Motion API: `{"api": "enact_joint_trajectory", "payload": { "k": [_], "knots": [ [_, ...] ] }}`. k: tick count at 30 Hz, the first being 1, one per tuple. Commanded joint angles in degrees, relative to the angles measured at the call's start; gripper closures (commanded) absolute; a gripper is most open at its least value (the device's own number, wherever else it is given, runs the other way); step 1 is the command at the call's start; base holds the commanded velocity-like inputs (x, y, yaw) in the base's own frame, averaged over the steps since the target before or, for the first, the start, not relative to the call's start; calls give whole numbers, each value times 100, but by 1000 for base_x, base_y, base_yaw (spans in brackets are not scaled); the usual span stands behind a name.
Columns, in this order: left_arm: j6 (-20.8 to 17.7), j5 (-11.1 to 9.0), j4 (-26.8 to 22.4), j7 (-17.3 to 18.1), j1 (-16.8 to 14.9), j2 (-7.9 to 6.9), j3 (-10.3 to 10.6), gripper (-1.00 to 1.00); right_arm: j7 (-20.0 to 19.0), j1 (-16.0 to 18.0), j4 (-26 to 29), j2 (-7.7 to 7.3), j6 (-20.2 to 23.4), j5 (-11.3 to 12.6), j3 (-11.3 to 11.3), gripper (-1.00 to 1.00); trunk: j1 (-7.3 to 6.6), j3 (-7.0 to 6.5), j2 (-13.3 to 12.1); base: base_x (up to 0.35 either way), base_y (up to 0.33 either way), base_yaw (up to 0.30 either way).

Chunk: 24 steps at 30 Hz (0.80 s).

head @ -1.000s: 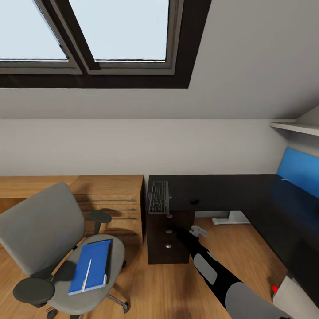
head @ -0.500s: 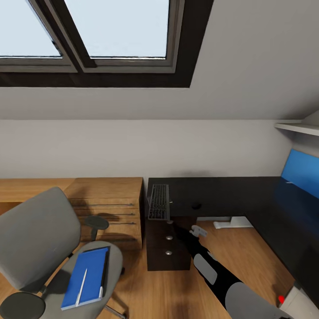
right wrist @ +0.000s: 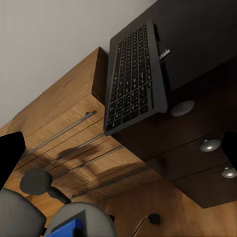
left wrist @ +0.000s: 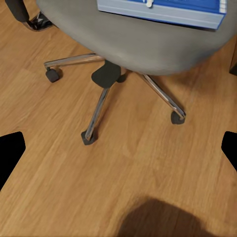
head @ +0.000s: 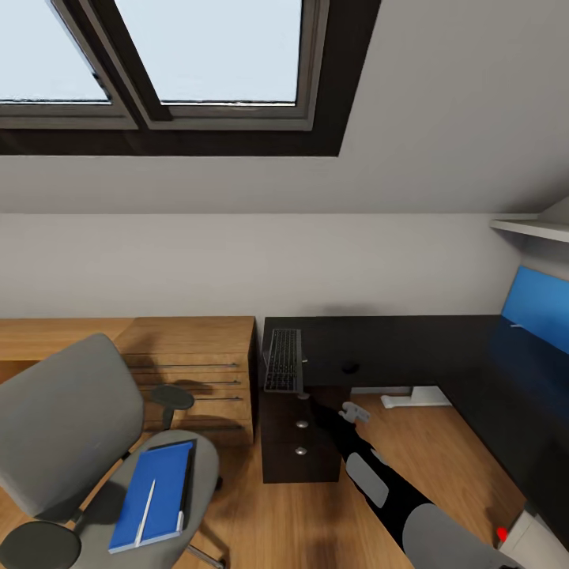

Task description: In the bedroom, organize the workspace by keeping the computer under the desk, ensuring the monitor is on the desk, placing the keyboard on the desk next to the monitor, placing the mouse on the desk next to the keyboard, moving the folder from the swivel chair onto the desk next to the mouse, stacking the notebook on top of the folder with the pen on top of the notebook, and positioning the swivel chair next to the desk.

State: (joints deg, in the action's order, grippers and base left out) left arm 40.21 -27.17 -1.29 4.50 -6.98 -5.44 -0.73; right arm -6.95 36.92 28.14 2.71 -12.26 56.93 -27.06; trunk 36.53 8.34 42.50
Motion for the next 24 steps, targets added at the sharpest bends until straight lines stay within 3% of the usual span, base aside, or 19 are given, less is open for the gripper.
{"api": "enact_joint_trajectory", "payload": {
  "k": [1,13,17,23,24],
  "knots": [
    [13,-46,6,46,-5,-2,-6,-100,-20,8,-10,-4,-39,64,-37,-100,1,9,7,0,0,0],
    [39,-43,13,54,125,-31,-6,-100,-12,8,-10,25,-30,104,-14,-100,1,9,7,0,0,0],
    [59,-38,12,69,331,-40,-6,-100,-20,8,-10,39,-32,305,-11,-100,1,9,7,0,0,0],
    [71,-35,12,75,437,-49,-6,-100,-31,8,-10,44,-19,1180,-19,-100,1,9,7,0,0,0],
    [72,-35,12,76,449,-51,-6,-100,-36,8,-10,42,3,1528,-25,-100,1,9,7,0,0,0]
  ]
}}
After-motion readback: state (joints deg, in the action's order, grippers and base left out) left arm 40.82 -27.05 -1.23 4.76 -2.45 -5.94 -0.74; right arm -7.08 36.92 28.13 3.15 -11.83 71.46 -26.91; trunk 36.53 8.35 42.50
